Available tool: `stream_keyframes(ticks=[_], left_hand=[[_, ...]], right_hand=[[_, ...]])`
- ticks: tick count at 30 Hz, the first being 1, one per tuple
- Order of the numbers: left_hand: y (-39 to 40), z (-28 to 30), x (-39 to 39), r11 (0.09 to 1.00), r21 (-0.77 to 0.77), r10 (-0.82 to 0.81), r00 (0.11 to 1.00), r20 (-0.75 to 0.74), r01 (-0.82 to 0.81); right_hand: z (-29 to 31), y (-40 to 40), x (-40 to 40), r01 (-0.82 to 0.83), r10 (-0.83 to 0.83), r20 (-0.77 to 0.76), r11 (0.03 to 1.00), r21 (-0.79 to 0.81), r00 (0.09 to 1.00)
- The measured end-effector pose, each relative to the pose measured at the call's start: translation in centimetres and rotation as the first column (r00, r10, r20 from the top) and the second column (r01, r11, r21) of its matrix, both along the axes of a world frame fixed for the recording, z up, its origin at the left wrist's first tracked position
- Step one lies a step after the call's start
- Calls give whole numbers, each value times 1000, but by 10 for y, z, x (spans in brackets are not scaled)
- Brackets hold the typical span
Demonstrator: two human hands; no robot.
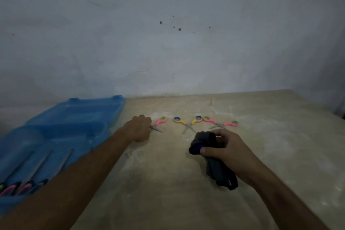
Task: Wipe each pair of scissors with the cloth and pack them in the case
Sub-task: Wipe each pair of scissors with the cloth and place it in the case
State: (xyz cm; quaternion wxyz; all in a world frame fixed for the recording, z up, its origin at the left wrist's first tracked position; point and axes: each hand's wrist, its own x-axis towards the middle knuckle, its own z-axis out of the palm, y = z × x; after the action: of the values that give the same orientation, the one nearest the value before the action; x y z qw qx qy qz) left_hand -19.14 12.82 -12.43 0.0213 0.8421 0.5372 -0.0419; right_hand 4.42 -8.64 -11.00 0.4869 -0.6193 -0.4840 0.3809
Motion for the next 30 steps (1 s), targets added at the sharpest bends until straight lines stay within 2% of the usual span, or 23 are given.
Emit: stream_keyframes(ticks=[7,11,13,15,18,20,22,24,26,28,30], left_hand=[[11,-6,-8,996,80,-36,999,-26,38],[8,-3,-11,995,99,-31,999,-18,33],[2,4,-12,991,131,-22,998,55,14],[-7,18,-11,983,179,-10,977,214,-29],[-33,37,-6,973,205,-17,856,517,-105],[-51,40,-3,985,134,-18,715,699,-107],[-66,35,-1,998,3,32,552,834,-63],[-78,28,2,994,-105,97,434,896,-5],[-87,20,3,988,-147,124,349,929,40],[-94,12,3,988,-137,113,278,954,68],[-99,5,3,995,-77,57,249,967,71]], right_hand=[[-12,14,12,-9,25,-186,996,87,982],[-14,22,10,-37,61,-168,989,140,984],[-13,25,9,-19,48,-189,988,153,981],[-9,28,7,5,38,-288,989,145,957],[-1,28,2,-104,136,-533,991,90,835],[4,30,-5,-173,194,-575,981,92,795],[6,33,-12,-125,146,-562,989,75,814],[7,39,-18,-71,82,-571,997,41,817],[9,44,-23,-38,35,-599,999,8,800],[10,51,-27,-22,-5,-628,999,-36,778],[11,59,-32,-38,-14,-677,997,-62,736]])
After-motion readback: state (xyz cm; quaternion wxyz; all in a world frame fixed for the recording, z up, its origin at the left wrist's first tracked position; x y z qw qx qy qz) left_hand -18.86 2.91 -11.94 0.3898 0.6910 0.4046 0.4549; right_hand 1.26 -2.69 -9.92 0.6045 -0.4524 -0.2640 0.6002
